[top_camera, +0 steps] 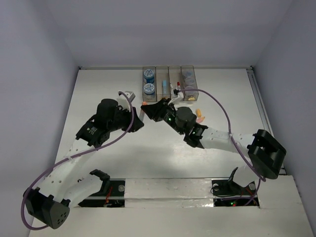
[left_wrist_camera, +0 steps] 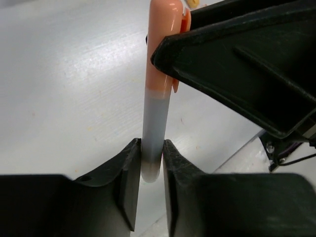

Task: Sort the stationery into containers
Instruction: Place the pen in the storage box.

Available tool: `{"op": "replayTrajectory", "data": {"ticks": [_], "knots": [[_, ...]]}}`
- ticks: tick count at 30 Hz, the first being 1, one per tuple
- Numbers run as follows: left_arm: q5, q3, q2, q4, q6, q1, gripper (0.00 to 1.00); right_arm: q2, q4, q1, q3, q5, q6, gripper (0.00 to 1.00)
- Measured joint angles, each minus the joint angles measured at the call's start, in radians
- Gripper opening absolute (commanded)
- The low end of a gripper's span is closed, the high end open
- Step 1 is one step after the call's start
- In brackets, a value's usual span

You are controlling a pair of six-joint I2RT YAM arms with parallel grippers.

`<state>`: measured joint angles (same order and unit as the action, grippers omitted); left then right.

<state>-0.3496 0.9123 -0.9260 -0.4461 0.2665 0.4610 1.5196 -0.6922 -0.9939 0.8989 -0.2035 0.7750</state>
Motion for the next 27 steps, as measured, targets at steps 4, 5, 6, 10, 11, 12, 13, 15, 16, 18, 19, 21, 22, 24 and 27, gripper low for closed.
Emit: {"op": "replayTrajectory", "data": {"ticks": [4, 5, 6, 10, 11, 12, 13, 15, 16, 18, 19, 21, 22, 24, 27], "knots": [[0.032, -0.043, 0.009, 0.149, 0.012, -0.017, 0.53, 0.002, 0.101, 0.084, 0.037, 0.094, -0.005, 0.00], [0.038, -0.052, 0.019, 0.185, 0.012, -0.024, 0.56, 0.010, 0.131, 0.106, 0.045, 0.110, -0.008, 0.00], [0.040, -0.060, 0.031, 0.209, 0.011, -0.031, 0.59, 0.023, 0.156, 0.130, 0.057, 0.127, -0.010, 0.00], [0.035, -0.105, 0.105, 0.255, -0.007, -0.036, 0.69, 0.099, 0.216, 0.230, 0.139, 0.153, -0.011, 0.00], [0.035, -0.115, 0.123, 0.256, -0.013, -0.036, 0.70, 0.117, 0.224, 0.253, 0.162, 0.157, -0.011, 0.00], [0.035, -0.126, 0.140, 0.256, -0.018, -0.036, 0.71, 0.134, 0.233, 0.274, 0.183, 0.159, -0.012, 0.00], [0.035, -0.137, 0.157, 0.256, -0.024, -0.036, 0.73, 0.150, 0.240, 0.294, 0.206, 0.160, -0.014, 0.00], [0.037, -0.159, 0.188, 0.259, -0.031, -0.036, 0.77, 0.183, 0.258, 0.324, 0.259, 0.153, -0.031, 0.00], [0.040, -0.172, 0.206, 0.262, -0.033, -0.036, 0.86, 0.208, 0.274, 0.338, 0.296, 0.149, -0.050, 0.00], [0.043, -0.188, 0.229, 0.261, -0.038, -0.036, 0.90, 0.261, 0.315, 0.354, 0.388, 0.132, -0.092, 0.00], [0.044, -0.191, 0.235, 0.263, -0.040, -0.036, 0.96, 0.292, 0.332, 0.361, 0.440, 0.128, -0.119, 0.00], [0.048, -0.193, 0.244, 0.264, -0.042, -0.036, 0.99, 0.354, 0.369, 0.376, 0.537, 0.113, -0.181, 0.00], [0.049, -0.195, 0.249, 0.264, -0.042, -0.036, 0.99, 0.382, 0.382, 0.380, 0.579, 0.105, -0.209, 0.00], [0.057, -0.196, 0.260, 0.264, -0.043, -0.036, 0.99, 0.444, 0.406, 0.392, 0.660, 0.085, -0.274, 0.00], [0.074, -0.198, 0.285, 0.263, -0.045, -0.036, 0.99, 0.535, 0.457, 0.414, 0.768, 0.053, -0.360, 0.00]]}}
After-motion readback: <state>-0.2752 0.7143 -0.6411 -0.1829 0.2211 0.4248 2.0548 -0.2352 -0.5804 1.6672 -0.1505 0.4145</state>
